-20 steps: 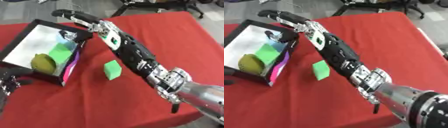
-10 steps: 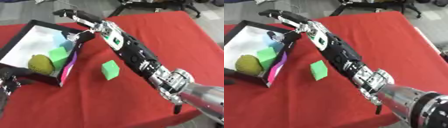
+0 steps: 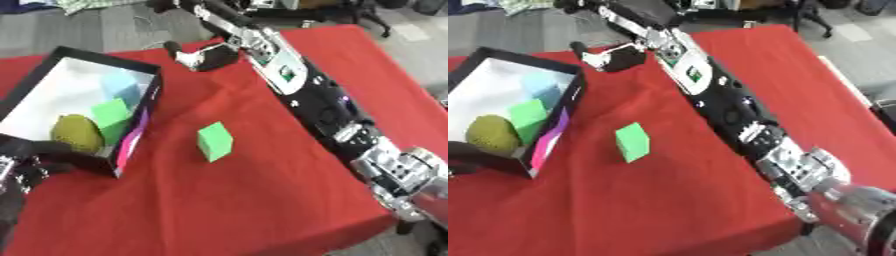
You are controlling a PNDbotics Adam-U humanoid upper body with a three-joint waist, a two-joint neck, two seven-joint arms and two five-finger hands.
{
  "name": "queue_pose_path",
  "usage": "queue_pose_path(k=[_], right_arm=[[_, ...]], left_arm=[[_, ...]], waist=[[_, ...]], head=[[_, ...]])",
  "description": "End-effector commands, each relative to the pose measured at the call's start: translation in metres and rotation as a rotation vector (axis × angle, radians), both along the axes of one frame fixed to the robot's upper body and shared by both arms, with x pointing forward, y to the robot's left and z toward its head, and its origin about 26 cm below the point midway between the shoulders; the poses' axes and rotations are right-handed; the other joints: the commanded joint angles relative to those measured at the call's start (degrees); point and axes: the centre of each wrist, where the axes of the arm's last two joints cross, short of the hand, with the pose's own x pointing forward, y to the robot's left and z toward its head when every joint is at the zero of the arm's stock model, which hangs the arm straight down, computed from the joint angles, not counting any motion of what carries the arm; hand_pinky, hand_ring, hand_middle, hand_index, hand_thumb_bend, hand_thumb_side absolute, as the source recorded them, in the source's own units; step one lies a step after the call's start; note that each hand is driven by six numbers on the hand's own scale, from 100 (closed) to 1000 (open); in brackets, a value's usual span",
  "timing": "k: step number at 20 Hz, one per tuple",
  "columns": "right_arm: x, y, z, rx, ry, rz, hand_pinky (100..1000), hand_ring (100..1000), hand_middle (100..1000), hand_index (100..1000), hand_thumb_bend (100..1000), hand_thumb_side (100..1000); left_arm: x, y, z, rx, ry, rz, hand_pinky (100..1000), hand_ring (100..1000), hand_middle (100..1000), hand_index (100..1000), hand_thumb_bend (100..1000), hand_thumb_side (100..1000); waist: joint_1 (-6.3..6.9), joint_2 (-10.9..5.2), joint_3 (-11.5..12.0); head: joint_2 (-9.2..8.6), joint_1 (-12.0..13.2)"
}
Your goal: Pick up objects on the table and place them in the box.
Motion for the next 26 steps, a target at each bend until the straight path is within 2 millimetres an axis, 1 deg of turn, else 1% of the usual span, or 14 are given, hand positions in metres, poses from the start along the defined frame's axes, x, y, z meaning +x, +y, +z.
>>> queue_pose_path(k=[1, 5, 7, 9, 11, 12, 15, 16, 19, 21, 22, 24, 25, 26], right_arm=[[-0.018, -0.01, 0.015, -0.079, -0.017, 0.013, 1000, 905, 902, 1000, 100, 313], [-0.022, -0.031, -0.029, -0.236, 0.132, -0.066, 1000, 910, 912, 1000, 100, 459], [-0.02, -0.038, -0.053, -0.323, 0.198, -0.089, 1000, 916, 919, 1000, 100, 619], [-0.017, -0.04, -0.074, -0.404, 0.245, -0.088, 1000, 920, 925, 1000, 100, 693], [-0.015, -0.041, -0.086, -0.449, 0.26, -0.082, 1000, 920, 925, 1000, 100, 693], [-0.015, -0.041, -0.089, -0.464, 0.261, -0.079, 1000, 934, 945, 1000, 100, 778], [-0.014, -0.035, -0.106, -0.582, 0.269, -0.042, 1000, 939, 952, 1000, 100, 799], [-0.013, -0.033, -0.11, -0.609, 0.264, -0.038, 1000, 944, 961, 1000, 100, 761], [-0.012, -0.034, -0.119, -0.649, 0.245, -0.05, 1000, 944, 959, 1000, 100, 745], [-0.012, -0.037, -0.124, -0.659, 0.242, -0.064, 1000, 930, 912, 1000, 100, 649], [-0.012, -0.038, -0.126, -0.661, 0.237, -0.071, 1000, 919, 867, 1000, 100, 584], [-0.012, -0.038, -0.126, -0.653, 0.218, -0.084, 1000, 875, 716, 995, 100, 316], [-0.012, -0.038, -0.126, -0.644, 0.204, -0.093, 1000, 847, 608, 984, 100, 239], [-0.012, -0.038, -0.125, -0.628, 0.188, -0.103, 1000, 828, 559, 975, 100, 236]], left_arm=[[0.002, 0.011, 0.005, 0.003, -0.026, 0.053, 746, 838, 676, 700, 100, 900], [0.004, 0.02, 0.006, -0.007, -0.037, 0.116, 746, 837, 675, 700, 100, 896], [0.004, 0.022, 0.007, -0.009, -0.041, 0.133, 746, 837, 676, 700, 100, 894], [0.004, 0.023, 0.007, -0.01, -0.043, 0.138, 746, 837, 676, 700, 100, 896], [0.004, 0.023, 0.007, -0.009, -0.043, 0.14, 746, 837, 676, 700, 100, 896], [0.004, 0.023, 0.007, -0.009, -0.042, 0.14, 746, 838, 676, 700, 100, 898], [0.004, 0.022, 0.007, -0.009, -0.043, 0.135, 746, 838, 676, 700, 100, 898], [0.004, 0.022, 0.007, -0.01, -0.043, 0.134, 747, 838, 676, 700, 100, 899], [0.004, 0.022, 0.007, -0.009, -0.041, 0.132, 747, 838, 676, 700, 100, 899], [0.004, 0.021, 0.007, -0.01, -0.042, 0.131, 747, 838, 677, 700, 100, 899], [0.004, 0.022, 0.007, -0.01, -0.041, 0.132, 747, 838, 677, 700, 100, 899], [0.004, 0.022, 0.007, -0.01, -0.041, 0.133, 747, 838, 677, 700, 100, 898], [0.004, 0.022, 0.007, -0.01, -0.041, 0.132, 747, 838, 677, 700, 100, 900], [0.004, 0.022, 0.006, -0.009, -0.04, 0.132, 747, 838, 677, 700, 100, 900]], waist=[[0.23, -2.24, -0.3], [0.32, -2.57, -0.9], [0.44, -2.47, -0.9], [0.56, -2.32, -0.9], [0.59, -2.23, -1.0], [0.58, -2.19, -1.0], [0.6, -1.97, -0.8], [0.62, -1.91, -0.8], [0.63, -1.85, -0.9], [0.62, -1.88, -0.9], [0.62, -1.87, -0.9], [0.64, -1.89, -0.9], [0.66, -1.89, -0.9], [0.67, -1.86, -0.9]], head=[[0.0, 0.7], [0.0, 1.1], [0.0, 1.1], [0.0, 1.0], [0.0, 0.9], [0.0, 0.8], [0.0, 0.6], [0.0, 0.6], [0.0, 0.4], [0.0, 0.5], [0.0, 0.6], [0.0, 0.7], [0.0, 0.6], [0.0, 0.6]])
